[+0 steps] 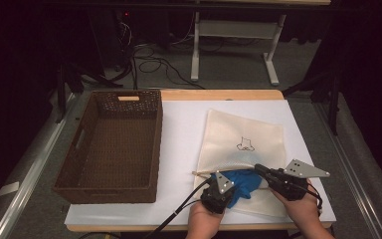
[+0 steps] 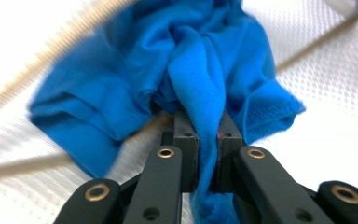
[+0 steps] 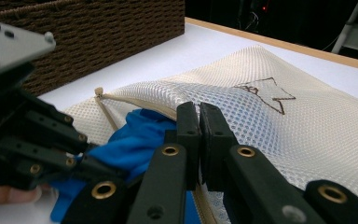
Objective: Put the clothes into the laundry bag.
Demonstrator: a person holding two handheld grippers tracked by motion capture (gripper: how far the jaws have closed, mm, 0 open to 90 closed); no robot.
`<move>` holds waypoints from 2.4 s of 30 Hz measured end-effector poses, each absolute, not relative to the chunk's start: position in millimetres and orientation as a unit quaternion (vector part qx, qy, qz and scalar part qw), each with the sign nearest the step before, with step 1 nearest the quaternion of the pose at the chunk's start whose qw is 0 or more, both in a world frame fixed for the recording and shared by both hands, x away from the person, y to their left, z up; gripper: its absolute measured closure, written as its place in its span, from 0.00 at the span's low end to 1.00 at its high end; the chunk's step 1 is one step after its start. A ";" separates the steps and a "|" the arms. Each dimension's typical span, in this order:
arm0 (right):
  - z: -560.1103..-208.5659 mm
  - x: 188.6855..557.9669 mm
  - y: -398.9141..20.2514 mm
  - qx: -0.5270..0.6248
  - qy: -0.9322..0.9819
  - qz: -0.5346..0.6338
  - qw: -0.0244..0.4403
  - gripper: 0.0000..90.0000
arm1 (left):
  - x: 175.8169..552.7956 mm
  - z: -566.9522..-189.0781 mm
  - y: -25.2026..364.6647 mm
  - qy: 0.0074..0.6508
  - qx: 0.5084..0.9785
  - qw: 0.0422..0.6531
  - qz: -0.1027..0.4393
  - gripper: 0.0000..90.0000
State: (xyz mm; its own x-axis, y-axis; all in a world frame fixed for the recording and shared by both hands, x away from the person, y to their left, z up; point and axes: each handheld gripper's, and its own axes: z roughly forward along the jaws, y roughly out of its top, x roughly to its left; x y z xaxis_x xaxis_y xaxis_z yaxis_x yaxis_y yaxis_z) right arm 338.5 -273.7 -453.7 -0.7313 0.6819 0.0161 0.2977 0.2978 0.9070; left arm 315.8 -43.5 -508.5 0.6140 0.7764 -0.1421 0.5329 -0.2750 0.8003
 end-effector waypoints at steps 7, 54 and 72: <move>-452.3 338.8 -274.7 0.315 0.779 0.507 0.192 0.98 | 328.5 -503.4 -55.3 0.429 0.773 0.444 0.149 0.92; -451.4 338.9 -277.4 0.321 0.776 0.508 0.192 0.98 | 301.9 -511.3 -65.9 0.416 0.772 0.458 0.143 0.97; -451.7 339.9 -277.8 0.321 0.776 0.508 0.192 0.98 | 347.0 -512.4 -81.4 0.450 0.768 0.430 0.154 0.98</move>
State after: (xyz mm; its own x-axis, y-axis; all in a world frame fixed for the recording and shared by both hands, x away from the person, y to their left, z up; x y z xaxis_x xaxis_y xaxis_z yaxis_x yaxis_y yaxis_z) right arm 339.9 -277.8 -451.7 -0.7201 0.6932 0.0283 0.3036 0.2782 0.9113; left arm 347.0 -81.4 -512.4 0.5475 0.8232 -0.1505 0.5585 -0.2256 0.7982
